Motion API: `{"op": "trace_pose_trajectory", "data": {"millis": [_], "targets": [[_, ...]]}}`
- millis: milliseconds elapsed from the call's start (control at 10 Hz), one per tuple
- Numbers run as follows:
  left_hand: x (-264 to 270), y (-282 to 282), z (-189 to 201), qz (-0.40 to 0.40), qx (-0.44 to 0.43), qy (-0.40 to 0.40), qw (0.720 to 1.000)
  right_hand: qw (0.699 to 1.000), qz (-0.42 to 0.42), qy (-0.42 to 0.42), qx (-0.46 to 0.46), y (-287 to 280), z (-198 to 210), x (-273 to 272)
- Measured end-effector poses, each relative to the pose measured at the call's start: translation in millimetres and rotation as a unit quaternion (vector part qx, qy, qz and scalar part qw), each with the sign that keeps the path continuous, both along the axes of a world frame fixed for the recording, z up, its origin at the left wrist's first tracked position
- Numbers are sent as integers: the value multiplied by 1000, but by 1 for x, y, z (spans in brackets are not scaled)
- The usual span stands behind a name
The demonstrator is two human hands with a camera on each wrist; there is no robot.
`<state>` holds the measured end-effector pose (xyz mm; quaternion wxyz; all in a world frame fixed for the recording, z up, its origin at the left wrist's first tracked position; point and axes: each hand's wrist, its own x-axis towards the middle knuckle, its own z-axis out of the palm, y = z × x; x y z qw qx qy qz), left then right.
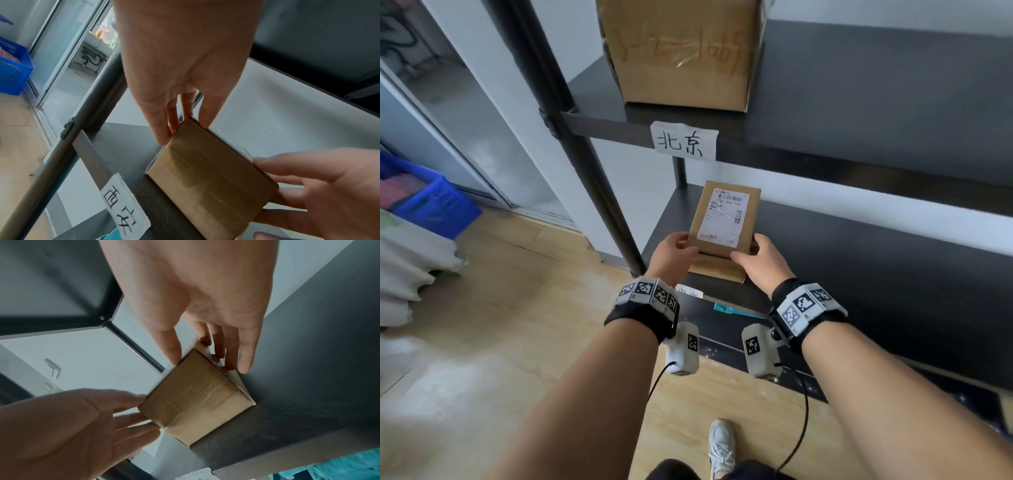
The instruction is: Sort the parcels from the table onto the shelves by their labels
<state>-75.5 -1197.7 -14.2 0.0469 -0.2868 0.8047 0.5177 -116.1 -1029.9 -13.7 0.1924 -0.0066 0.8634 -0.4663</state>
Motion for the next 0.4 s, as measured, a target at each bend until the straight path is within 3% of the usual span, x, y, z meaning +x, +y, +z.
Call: {"op": "trace_pose_trajectory", "data": {"millis": [100, 400], "targets": [[-4, -3, -1, 1, 5, -2, 1000, 1000, -13, -3, 4, -2, 0, -3], [10, -9, -3, -67, -92, -45, 993, 998, -39, 37, 44, -4, 13, 9]]}}
